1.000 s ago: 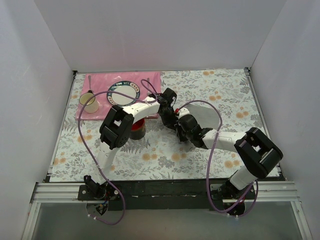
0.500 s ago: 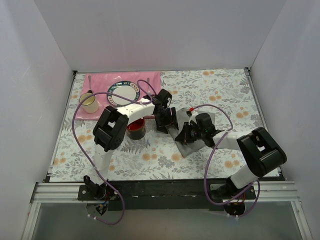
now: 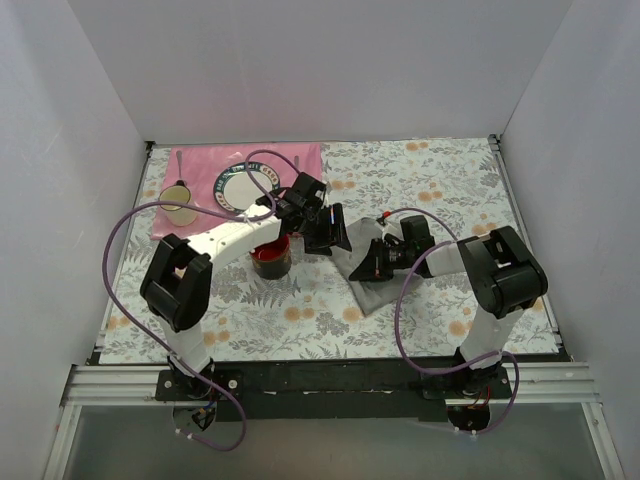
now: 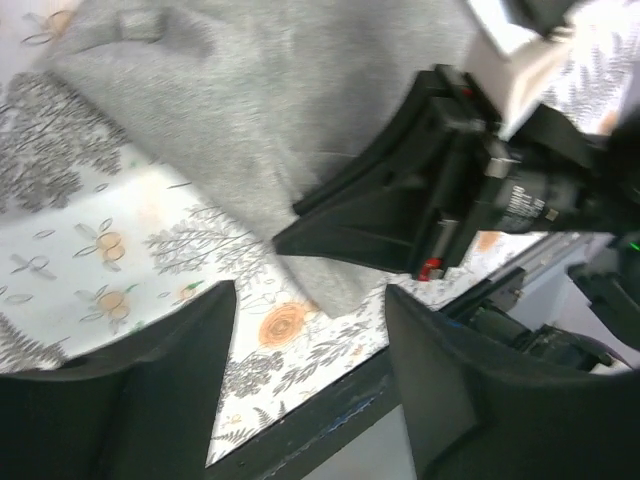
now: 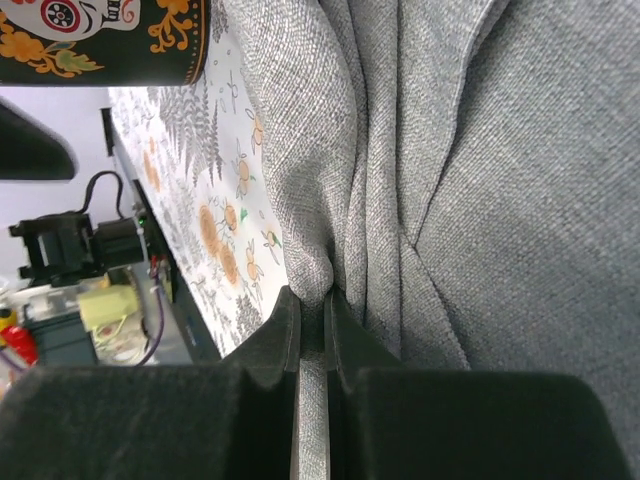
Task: Fold the napkin, place the utensils inside, and roll it up
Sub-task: Roll the napkin with the utensil
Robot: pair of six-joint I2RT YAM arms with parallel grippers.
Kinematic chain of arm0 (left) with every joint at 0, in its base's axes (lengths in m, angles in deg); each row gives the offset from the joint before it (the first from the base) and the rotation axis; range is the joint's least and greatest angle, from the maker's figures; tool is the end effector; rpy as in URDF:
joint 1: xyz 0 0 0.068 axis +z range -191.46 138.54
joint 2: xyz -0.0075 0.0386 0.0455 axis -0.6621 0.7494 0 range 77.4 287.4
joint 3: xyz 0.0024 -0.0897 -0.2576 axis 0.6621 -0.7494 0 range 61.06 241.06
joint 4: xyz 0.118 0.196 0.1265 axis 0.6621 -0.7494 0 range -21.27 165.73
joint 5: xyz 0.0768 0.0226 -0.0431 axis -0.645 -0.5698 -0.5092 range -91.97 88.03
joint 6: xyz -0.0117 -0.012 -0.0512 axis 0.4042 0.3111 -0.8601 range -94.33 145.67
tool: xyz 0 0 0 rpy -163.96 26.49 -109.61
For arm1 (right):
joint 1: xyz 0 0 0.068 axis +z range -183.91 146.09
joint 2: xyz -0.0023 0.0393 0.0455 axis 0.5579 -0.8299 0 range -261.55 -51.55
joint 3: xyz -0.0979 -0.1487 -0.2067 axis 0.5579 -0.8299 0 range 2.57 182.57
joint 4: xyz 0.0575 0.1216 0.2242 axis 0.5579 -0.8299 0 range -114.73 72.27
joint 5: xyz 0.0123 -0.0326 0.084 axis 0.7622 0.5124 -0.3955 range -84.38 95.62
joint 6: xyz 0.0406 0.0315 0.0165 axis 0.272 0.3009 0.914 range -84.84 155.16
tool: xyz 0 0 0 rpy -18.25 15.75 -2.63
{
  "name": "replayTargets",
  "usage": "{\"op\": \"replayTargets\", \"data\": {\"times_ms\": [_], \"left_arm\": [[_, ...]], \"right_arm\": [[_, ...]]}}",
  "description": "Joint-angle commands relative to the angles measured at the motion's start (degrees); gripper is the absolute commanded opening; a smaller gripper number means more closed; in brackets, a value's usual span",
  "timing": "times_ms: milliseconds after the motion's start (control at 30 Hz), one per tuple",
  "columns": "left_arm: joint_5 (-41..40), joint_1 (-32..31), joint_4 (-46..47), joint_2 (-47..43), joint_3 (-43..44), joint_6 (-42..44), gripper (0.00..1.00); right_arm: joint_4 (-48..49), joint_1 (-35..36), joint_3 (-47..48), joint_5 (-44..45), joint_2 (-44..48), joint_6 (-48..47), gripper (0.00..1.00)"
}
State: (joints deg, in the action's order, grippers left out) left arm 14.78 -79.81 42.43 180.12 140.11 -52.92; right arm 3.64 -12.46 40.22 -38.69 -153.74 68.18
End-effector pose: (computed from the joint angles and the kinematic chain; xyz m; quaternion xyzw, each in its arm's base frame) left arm 0.2959 -0.2473 0.2370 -0.2874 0.9049 -0.3128 0.0280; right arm 0.2774 0.1357 0.1080 -0.0634 0.8607 0.4762 0.1688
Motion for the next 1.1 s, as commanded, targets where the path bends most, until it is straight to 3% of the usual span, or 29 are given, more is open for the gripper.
{"op": "replayTargets", "data": {"times_ms": [0,200,400,700,867,1067], "left_arm": [[4.5,0.0,9.8,0.0,-1.4,2.6,0.49],[4.0,0.0,16.5,7.2,0.7,1.1,0.34],[0.1,0.3,18.3,13.6,2.6,0.6,0.26],[-4.5,2.5,18.2,18.2,-2.1,-0.7,0.18],[-3.7,3.6,17.7,20.3,-4.4,-1.3,0.11],[-1.0,4.2,17.1,22.8,-4.6,-0.9,0.00]], "right_arm": [[-11.2,-1.3,2.1,0.2,-4.6,-3.8,0.01],[-13.8,-3.5,4.4,-2.7,-7.1,-4.6,0.01],[-15.9,-4.8,5.2,-2.1,-7.0,-5.9,0.01],[-21.1,-5.7,7.6,-1.3,-5.9,-10.9,0.02],[-29.7,-5.6,10.9,1.8,-2.8,-16.0,0.19],[-42.2,-3.2,19.8,12.6,2.7,-24.0,0.48]]}}
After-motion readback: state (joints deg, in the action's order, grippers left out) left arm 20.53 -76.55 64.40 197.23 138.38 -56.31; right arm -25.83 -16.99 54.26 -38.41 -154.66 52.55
